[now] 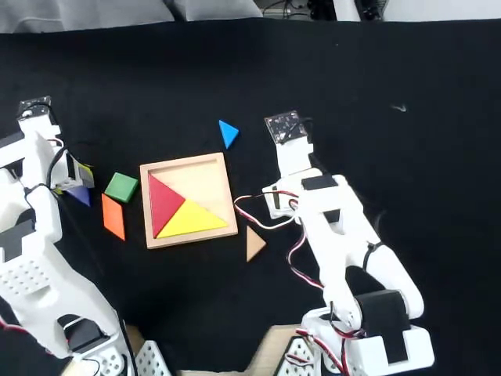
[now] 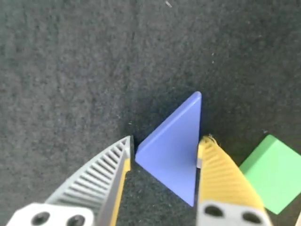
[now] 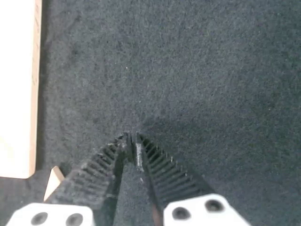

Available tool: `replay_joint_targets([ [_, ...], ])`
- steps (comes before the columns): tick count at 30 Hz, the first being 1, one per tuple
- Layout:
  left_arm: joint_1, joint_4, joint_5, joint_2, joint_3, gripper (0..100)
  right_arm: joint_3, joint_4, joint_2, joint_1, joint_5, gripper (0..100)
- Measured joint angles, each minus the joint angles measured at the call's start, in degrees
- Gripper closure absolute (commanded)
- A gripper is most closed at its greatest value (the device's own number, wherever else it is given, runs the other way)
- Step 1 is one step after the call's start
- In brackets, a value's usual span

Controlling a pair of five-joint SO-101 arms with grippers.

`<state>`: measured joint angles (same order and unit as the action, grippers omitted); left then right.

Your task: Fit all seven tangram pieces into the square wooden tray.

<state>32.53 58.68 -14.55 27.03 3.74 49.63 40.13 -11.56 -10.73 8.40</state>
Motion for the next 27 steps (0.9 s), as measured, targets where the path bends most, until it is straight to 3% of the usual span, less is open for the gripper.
replay_joint_targets([
  [22, -0.18, 0.7, 0.18, 0.09, -1.76, 86, 0.0, 0.0, 0.0, 0.0, 0.0, 98.6],
  [27, -1.23, 4.22, 0.44, -1.05, -4.22, 86, 0.0, 0.0, 0.0, 0.0, 0.0, 98.6],
])
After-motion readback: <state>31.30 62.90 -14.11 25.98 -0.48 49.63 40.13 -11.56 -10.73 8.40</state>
